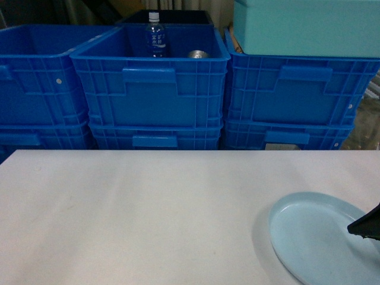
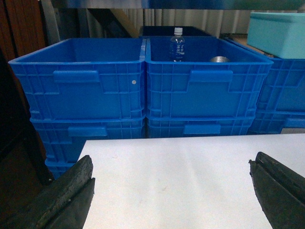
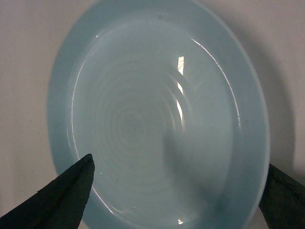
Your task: Place blue tray on left shelf second layer neatly
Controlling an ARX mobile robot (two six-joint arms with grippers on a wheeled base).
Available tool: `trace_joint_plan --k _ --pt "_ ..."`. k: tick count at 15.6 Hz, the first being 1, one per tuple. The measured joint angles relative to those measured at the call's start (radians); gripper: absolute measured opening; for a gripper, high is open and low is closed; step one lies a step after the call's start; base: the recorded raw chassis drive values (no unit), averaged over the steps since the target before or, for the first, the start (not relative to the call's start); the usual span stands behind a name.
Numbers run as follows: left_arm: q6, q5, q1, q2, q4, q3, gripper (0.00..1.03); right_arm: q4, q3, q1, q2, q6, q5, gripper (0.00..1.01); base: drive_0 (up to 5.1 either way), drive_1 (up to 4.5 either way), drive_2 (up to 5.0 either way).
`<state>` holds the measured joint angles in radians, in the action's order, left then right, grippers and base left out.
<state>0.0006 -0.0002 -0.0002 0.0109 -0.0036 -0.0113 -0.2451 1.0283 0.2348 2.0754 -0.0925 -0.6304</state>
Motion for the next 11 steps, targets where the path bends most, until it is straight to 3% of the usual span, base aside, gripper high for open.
trace_joint_plan --k 1,2,4,11 --pt "0.0 0.0 0.0 0.0 0.0 0.0 0.98 0.036 -0.021 -0.022 0.0 0.017 0.006 0.94 0.0 0.0 0.0" --pt "0.0 0.0 0.0 0.0 0.0 0.0 0.98 0.052 -0.044 -0.031 0.0 -0.014 0.05 0.63 0.0 0.0 0.0" --pt "0.0 0.0 0.0 0.0 0.0 0.0 0.98 0.09 -0.083 0.009 0.003 -0.043 0.1 0.02 0.0 0.0 0.0" --pt "0.0 0.0 0.0 0.0 0.0 0.0 0.98 0.123 -0.17 0.014 -0.07 -0.051 0.107 0.02 0.0 0.0 0.0"
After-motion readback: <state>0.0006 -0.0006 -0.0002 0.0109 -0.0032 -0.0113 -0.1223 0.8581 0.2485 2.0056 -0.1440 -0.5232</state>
